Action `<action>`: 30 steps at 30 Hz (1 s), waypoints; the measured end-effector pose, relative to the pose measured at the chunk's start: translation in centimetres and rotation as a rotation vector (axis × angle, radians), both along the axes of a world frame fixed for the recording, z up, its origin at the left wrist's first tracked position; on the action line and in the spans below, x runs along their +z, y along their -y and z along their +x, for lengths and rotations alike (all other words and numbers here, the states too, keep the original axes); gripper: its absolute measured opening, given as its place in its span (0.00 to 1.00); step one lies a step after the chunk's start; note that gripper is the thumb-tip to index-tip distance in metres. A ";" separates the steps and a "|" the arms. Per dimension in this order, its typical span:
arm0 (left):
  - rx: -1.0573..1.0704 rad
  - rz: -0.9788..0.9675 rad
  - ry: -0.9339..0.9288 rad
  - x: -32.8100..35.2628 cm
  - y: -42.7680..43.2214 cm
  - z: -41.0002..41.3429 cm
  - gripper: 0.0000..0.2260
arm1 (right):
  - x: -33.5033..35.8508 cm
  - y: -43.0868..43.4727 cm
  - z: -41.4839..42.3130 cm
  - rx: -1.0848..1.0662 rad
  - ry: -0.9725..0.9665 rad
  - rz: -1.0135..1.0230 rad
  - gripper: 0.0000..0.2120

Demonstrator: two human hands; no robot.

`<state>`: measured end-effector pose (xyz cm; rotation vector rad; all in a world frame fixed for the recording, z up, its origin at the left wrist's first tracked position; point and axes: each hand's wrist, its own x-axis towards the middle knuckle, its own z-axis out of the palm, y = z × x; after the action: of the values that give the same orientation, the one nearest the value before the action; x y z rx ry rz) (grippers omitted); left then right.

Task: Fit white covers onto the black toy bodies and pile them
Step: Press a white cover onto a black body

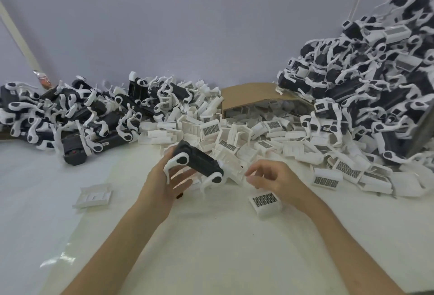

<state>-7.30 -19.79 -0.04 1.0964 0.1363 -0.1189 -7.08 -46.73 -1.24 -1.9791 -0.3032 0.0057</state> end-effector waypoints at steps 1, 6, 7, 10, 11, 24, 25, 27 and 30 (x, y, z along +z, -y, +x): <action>0.011 0.069 -0.007 0.1 -0.1 0.0 0.11 | 0.2 0.1 -0.1 0.093 -0.091 -0.065 0.09; -0.042 -0.085 -0.088 0.2 -0.4 -0.1 0.11 | 1.2 1.4 -0.9 0.340 -0.288 -0.227 0.26; -0.055 -0.136 -0.094 0.2 -0.4 -0.1 0.12 | 1.2 1.6 -0.9 0.356 -0.303 -0.227 0.27; -0.086 -0.238 -0.083 -0.1 -0.4 -0.1 0.14 | 1.2 1.2 -0.9 0.291 -0.255 -0.231 0.24; -0.092 -0.260 -0.073 -0.2 -0.3 -0.1 0.14 | 1.0 1.0 -0.7 0.248 -0.223 -0.222 0.22; -0.271 -0.097 0.232 -0.6 0.2 -0.4 0.25 | 1.2 0.1 -0.6 0.087 -0.293 0.378 0.15; -0.266 -0.056 0.238 -0.5 0.4 -0.5 0.20 | 1.2 0.0 -0.6 0.095 -0.301 0.405 0.16; -0.234 0.033 0.233 -0.5 0.8 -0.7 0.15 | 1.1 0.0 -0.5 0.108 -0.304 0.458 0.18; -0.264 0.060 0.192 -0.7 1.1 -0.7 0.14 | 0.9 0.0 -0.5 0.117 -0.290 0.490 0.19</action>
<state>-8.00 -20.86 -0.73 1.1758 -0.1786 -0.2461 -7.58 -46.76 -0.38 -1.4490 -0.2054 0.2669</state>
